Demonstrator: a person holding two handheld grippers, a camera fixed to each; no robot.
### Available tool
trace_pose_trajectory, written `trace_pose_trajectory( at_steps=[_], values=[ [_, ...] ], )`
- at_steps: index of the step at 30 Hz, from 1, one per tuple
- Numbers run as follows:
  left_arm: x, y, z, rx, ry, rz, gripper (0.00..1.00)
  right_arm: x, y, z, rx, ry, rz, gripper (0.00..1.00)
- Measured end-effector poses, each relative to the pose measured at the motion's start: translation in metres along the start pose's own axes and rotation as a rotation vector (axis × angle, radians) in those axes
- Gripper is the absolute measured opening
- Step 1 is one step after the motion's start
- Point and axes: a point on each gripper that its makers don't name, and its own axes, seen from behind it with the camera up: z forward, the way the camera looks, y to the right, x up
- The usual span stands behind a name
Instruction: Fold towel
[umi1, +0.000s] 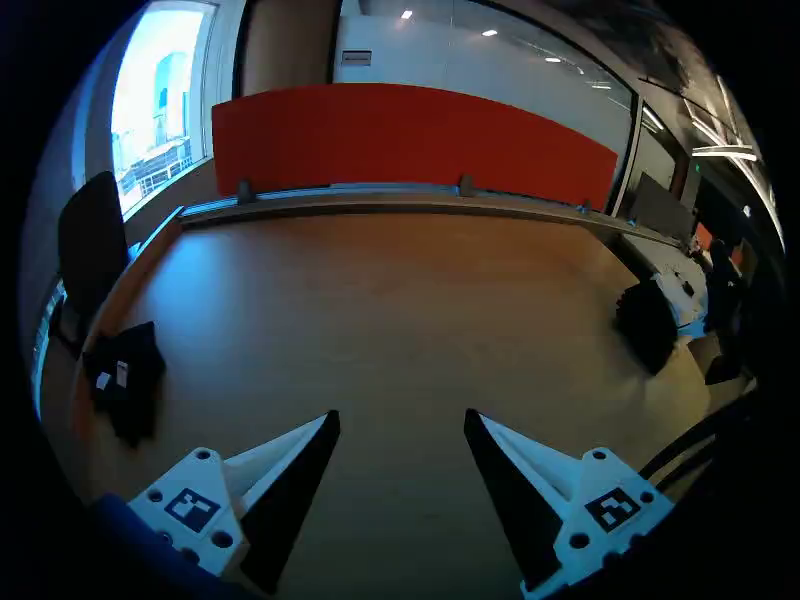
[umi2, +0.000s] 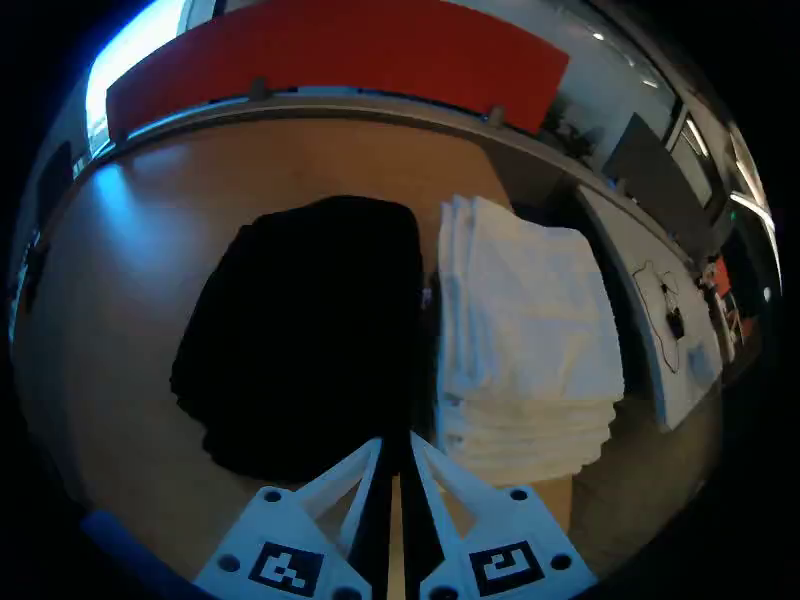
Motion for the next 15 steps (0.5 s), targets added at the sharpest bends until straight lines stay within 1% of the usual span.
trace_pose_trajectory(
  at_steps=[8,15],
  values=[
    [0.002,-0.002,-0.001,0.002,0.004,-0.005,0.92,0.002,0.001,-0.005,-0.003,0.017,0.004,0.07],
    [0.003,0.001,0.0,-0.005,0.009,0.001,0.92,0.001,0.006,-0.015,-0.028,0.035,-0.002,0.16]
  ],
)
